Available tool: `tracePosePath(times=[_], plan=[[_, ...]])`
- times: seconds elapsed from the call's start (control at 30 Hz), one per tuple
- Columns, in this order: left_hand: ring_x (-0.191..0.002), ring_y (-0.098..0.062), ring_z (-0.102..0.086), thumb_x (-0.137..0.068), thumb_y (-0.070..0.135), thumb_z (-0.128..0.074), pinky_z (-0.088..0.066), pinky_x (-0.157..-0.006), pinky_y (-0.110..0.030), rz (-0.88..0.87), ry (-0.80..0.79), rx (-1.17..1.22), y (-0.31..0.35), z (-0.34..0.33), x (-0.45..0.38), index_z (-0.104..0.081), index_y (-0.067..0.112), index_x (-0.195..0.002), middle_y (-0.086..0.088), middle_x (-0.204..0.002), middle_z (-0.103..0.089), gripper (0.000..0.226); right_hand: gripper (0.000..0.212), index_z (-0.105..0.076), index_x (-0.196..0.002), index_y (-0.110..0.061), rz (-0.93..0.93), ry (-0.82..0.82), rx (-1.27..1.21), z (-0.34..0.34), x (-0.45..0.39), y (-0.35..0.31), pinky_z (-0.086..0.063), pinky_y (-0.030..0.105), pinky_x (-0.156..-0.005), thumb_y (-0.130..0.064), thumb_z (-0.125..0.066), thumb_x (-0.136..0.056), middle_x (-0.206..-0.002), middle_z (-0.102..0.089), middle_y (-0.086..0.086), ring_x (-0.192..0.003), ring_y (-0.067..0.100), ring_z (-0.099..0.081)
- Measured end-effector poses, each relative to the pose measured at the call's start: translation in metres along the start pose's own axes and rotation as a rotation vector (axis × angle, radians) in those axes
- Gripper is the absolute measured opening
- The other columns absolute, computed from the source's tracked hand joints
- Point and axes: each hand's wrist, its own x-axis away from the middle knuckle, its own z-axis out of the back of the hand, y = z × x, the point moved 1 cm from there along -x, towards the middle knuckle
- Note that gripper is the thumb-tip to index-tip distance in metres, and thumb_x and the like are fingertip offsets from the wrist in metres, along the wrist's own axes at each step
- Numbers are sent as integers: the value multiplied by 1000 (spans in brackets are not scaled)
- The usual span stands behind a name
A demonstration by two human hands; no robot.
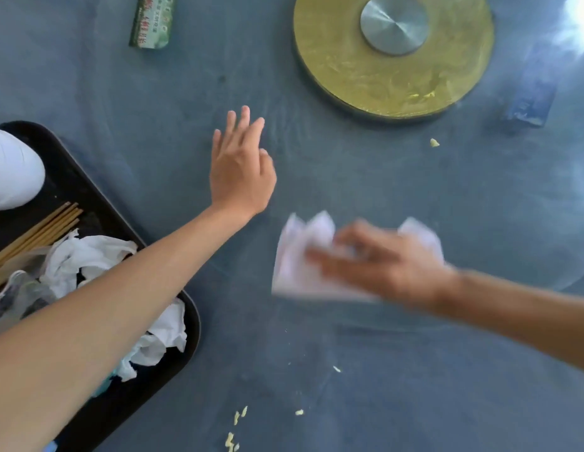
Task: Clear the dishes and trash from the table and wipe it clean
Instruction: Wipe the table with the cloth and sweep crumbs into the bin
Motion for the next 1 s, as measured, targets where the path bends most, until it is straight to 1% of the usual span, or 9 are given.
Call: tracePosePath(times=[0.07, 0.17, 0.27, 0.37, 0.53, 0.63, 0.77, 0.9, 1.0], plan=[[-158, -29, -7, -98, 20, -31, -3, -126, -46, -16, -93, 3, 29, -12, 9, -36, 7, -154, -14, -169, -18, 59, 12, -65, -111, -43, -143, 53, 353, 8, -29, 70, -42, 20, -55, -47, -62, -99, -92, -56, -16, -66, 10, -53], [-159, -24, 2, -106, 27, -30, 4, -126, -46, 8, -77, -83, 56, -37, 23, -23, 16, -161, -8, -172, -5, 56, 37, -64, -137, -37, -476, 301, 90, 0, -45, 188, -45, 38, -69, -49, -49, -105, -130, -57, 9, -90, 35, -63], [-159, -23, -3, -107, 33, -23, -2, -127, -46, 1, 19, -226, 52, -51, 28, -19, 19, -162, -6, -172, -7, 57, 41, -65, -136, -38, -781, 272, -94, -35, -44, 245, -40, 38, -79, -49, -42, -104, -137, -57, 7, -109, 40, -61], [-159, -22, -3, -107, 33, -20, -4, -127, -47, -16, 13, -251, 47, -53, 24, -18, 20, -163, -4, -172, -8, 57, 37, -67, -133, -32, -905, 206, -152, -45, -46, 232, -33, 34, -79, -37, -44, -105, -137, -57, 8, -117, 39, -57], [-159, -21, -3, -107, 30, -21, -4, -127, -47, -61, -10, -271, 37, -48, 14, -17, 20, -162, -1, -172, -9, 56, 36, -64, -137, -34, -676, 93, -343, -33, -25, 134, -38, 29, -84, -36, -51, -104, -141, -56, 0, -120, 28, -58], [-159, -20, -3, -107, 29, -23, -4, -127, -46, -96, -43, -275, 28, -37, 5, -17, 19, -163, 0, -172, -10, 57, 77, -60, -141, -30, -385, 116, -520, -37, 3, 31, -48, 36, -78, 0, -78, -72, -127, -57, 1, -97, 30, -61], [-159, -20, -3, -108, 29, -23, -3, -127, -46, -141, -90, -270, 17, -24, -9, -19, 20, -162, 1, -172, -10, 56, 62, -67, -136, -22, -63, 180, -605, -37, 33, -80, -44, 37, -63, 5, -67, -80, -117, -62, 1, -73, 25, -48], [-159, -25, -1, -108, 26, -27, -2, -126, -49, -79, -91, -252, 21, -14, -10, -25, 13, -160, -4, -171, -13, 54, 38, -72, -128, -29, -272, 313, -660, -6, 28, -36, -53, 29, -77, -13, -64, -95, -119, -65, -4, -93, 21, -65], [-159, -25, 0, -107, 28, -27, -1, -126, -48, 57, -69, -130, 46, -27, 25, -24, 17, -161, -5, -171, -11, 56, 36, -69, -121, -52, -569, 376, -408, 23, -2, 68, -45, 31, -78, -40, -43, -100, -122, -64, -7, -101, 21, -64]])
